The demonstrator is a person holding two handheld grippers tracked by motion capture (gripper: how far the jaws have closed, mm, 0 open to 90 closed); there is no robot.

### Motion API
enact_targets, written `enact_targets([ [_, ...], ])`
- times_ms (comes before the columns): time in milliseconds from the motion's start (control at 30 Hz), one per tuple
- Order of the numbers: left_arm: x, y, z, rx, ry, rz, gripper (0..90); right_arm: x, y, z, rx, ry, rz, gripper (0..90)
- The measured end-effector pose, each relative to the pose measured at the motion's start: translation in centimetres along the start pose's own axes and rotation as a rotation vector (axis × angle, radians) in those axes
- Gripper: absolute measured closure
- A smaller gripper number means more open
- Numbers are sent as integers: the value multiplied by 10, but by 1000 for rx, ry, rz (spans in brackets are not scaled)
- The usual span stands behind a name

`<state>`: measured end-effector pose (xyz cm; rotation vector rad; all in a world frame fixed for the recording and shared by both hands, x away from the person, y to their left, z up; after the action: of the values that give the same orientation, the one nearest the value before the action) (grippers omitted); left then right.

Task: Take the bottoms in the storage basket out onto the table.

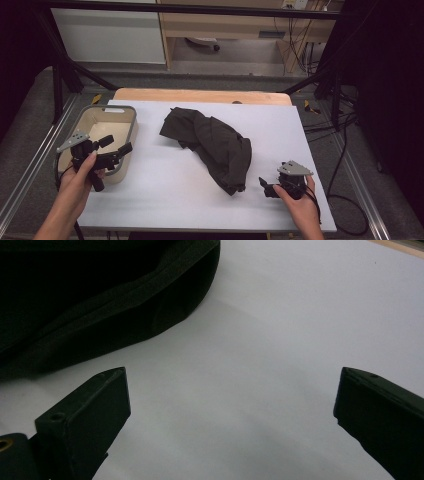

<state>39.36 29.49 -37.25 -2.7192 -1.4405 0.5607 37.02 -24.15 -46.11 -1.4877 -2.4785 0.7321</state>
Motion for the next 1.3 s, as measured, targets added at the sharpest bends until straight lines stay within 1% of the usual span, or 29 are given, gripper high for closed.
enact_targets([
  [167,3,-5,6,7,8,-6,57,1,1,0,5,-8,-1,23],
  [300,5,-10,10,4,-1,-8,57,1,1,1,11,-6,-1,23],
  [467,4,-15,12,11,27,-11,57,2,2,1,9,-7,-1,23],
  [700,3,-19,20,22,46,-15,56,2,2,1,11,-6,-2,24],
  [767,2,-20,22,22,45,-15,57,2,2,1,13,-12,-3,23],
  [833,2,-21,24,24,56,-21,57,3,2,1,13,-10,-4,24],
  [967,1,-22,27,26,56,-22,56,3,2,1,14,-17,-5,24],
  [1300,-1,-26,35,27,67,-30,58,4,2,1,18,-16,-8,23],
])
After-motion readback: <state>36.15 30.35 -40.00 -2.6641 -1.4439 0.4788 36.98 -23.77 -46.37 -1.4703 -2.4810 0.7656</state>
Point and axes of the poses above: each handheld gripper's, and its own axes: y roughly forward along the jaws, z roughly out of its underside, x roughly to its left, the point moved 3 cm from there along y, roughly forward along the jaws, and after that the axes turned 6 degrees about -x, right-handed, at the moved point
